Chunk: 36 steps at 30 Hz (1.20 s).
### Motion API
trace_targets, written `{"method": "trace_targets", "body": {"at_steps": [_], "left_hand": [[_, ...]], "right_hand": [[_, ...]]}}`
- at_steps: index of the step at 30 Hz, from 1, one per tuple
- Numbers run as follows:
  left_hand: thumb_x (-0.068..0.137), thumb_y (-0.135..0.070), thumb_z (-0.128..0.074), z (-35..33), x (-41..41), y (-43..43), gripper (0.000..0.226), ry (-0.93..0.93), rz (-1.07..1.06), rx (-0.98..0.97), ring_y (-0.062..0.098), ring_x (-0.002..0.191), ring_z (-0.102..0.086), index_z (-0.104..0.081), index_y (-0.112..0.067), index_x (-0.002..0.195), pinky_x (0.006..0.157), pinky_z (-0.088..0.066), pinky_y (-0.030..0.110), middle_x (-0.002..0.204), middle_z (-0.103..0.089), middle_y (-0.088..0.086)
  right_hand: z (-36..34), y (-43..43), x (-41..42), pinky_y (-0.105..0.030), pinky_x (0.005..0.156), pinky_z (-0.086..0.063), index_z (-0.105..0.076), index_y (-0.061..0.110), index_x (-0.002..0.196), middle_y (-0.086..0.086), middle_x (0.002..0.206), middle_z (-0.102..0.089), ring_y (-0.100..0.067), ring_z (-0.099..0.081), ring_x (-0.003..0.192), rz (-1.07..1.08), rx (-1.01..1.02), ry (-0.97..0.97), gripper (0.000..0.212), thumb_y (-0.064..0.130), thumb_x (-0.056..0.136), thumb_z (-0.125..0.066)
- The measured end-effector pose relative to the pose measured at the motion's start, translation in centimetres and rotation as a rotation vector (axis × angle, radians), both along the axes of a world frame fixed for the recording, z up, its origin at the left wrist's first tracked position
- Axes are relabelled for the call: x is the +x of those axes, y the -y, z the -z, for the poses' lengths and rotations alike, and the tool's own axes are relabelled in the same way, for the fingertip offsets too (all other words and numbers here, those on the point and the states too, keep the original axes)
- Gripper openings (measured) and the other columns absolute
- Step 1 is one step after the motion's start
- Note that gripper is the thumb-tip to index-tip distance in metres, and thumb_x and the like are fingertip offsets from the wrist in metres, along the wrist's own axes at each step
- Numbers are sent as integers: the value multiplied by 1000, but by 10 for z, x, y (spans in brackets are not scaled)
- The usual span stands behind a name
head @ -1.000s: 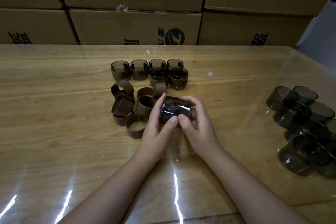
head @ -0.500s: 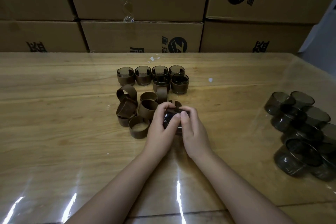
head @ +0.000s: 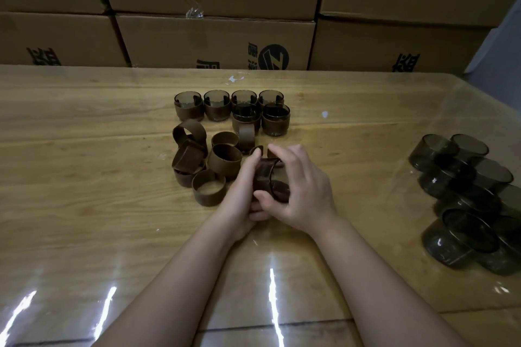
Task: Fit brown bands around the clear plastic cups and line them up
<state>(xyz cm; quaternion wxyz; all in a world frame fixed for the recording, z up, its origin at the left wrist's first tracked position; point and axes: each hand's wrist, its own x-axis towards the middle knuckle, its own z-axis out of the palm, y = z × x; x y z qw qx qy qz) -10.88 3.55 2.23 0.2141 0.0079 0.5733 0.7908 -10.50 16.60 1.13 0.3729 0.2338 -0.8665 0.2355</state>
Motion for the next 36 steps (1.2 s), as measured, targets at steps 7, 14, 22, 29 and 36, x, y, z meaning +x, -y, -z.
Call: {"method": "trace_targets", "body": {"at_steps": [7,14,22,29,36], "left_hand": [[99,-39,-39,5,3,-12,46,-396,-265,-145,23,83,-58,-59,2,105,69,-49,25,91,-60,16],[80,-55,-40,15,-2,-10,38,-656,-392,-321,2,88,-62,-56,-32,105,78,-50,24,95,-65,-12],[87,-50,-45,21,-3,-9,37,-971,-493,-424,4,94,-58,-47,-30,118,76,-49,24,106,-54,-19],[78,-54,-48,20,0,-13,52,-921,-498,-650,-1,84,-51,-50,-18,117,67,-42,12,102,-53,-11],[84,-65,-29,21,-2,-12,71,-839,-309,-667,5,98,-59,-40,-21,137,80,-50,33,110,-59,-13]], "right_hand": [[4,10,3,-9,58,-36,-40,25,119,-1,110,-45,-3,-48,84,-8,-249,164,49,48,77,-52],[4,23,7,-23,79,-51,-43,44,107,5,116,-49,1,-56,96,-93,-628,388,26,54,83,-43],[-2,24,9,-16,57,-49,-56,42,101,18,96,-66,-3,-66,84,-412,-1092,672,27,55,79,-47],[-1,13,0,-20,39,-37,-64,40,95,9,76,-67,-6,-60,59,-341,-1102,881,37,59,85,-33],[5,10,4,-20,68,-51,-53,41,102,21,96,-65,-1,-64,88,-83,-752,532,35,59,89,-25]]}}
